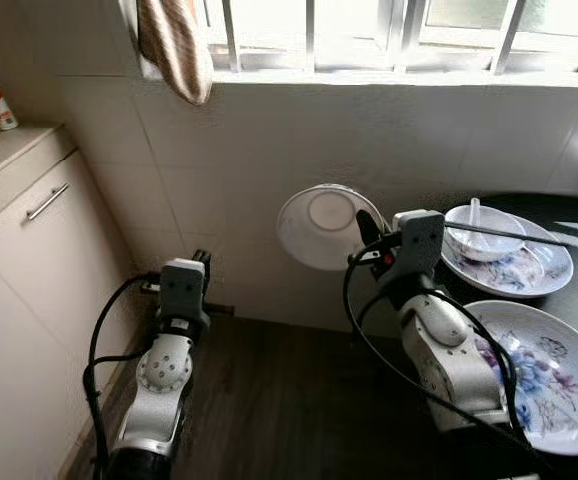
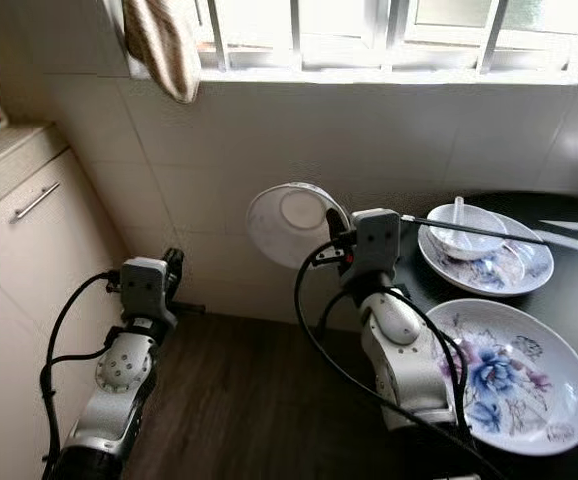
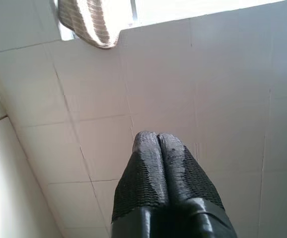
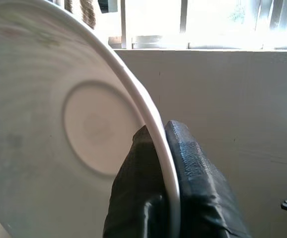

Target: Kitchen organization

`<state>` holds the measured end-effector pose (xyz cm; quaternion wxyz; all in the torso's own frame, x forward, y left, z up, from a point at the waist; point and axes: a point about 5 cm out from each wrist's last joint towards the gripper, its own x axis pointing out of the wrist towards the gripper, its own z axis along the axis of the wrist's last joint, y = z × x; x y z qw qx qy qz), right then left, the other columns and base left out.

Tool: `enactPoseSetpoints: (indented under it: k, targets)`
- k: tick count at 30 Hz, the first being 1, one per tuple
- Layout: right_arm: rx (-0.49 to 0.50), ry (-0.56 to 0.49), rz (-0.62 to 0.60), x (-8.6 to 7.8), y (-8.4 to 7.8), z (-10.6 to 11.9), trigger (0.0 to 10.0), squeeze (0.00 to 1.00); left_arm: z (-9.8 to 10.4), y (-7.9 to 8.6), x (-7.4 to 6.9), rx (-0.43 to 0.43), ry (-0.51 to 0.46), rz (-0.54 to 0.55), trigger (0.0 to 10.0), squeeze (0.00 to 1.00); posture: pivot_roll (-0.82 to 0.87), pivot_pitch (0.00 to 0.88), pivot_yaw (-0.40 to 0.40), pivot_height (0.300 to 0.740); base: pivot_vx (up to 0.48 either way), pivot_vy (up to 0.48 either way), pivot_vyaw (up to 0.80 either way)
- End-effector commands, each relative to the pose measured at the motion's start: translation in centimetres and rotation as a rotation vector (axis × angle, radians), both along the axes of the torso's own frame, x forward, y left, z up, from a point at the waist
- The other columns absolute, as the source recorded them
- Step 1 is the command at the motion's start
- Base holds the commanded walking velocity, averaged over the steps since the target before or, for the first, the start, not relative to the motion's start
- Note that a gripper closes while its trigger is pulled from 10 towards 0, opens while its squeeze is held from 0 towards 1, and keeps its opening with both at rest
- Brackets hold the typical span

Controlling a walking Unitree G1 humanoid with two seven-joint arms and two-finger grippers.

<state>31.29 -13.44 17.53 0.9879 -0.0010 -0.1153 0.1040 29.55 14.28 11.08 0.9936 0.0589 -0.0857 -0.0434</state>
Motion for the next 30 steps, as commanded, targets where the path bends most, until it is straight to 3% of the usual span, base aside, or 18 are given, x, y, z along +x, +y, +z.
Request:
enactPoseSetpoints:
  k: [1,15,30]
  targets:
    - [0.000,-0.042,0.025,0.0,1.1,0.7,0.0,0.00,0.8,1.0,0.2,0.003,-0.032,0.043,10.0,0.00,0.09,0.000,0.006,0.740,0.315,0.000,0.80]
    - [0.012,-0.077,-0.024,0.5,0.7,1.2,0.0,0.00,3.2,1.1,0.7,-0.022,-0.109,0.066,10.0,0.00,0.10,0.000,0.005,0.740,0.412,0.000,0.80]
    - [0.005,-0.097,-0.037,0.7,0.7,1.5,0.0,0.00,4.1,0.8,0.8,-0.027,-0.128,0.065,10.0,0.00,0.10,0.000,0.003,0.740,0.480,0.000,0.80]
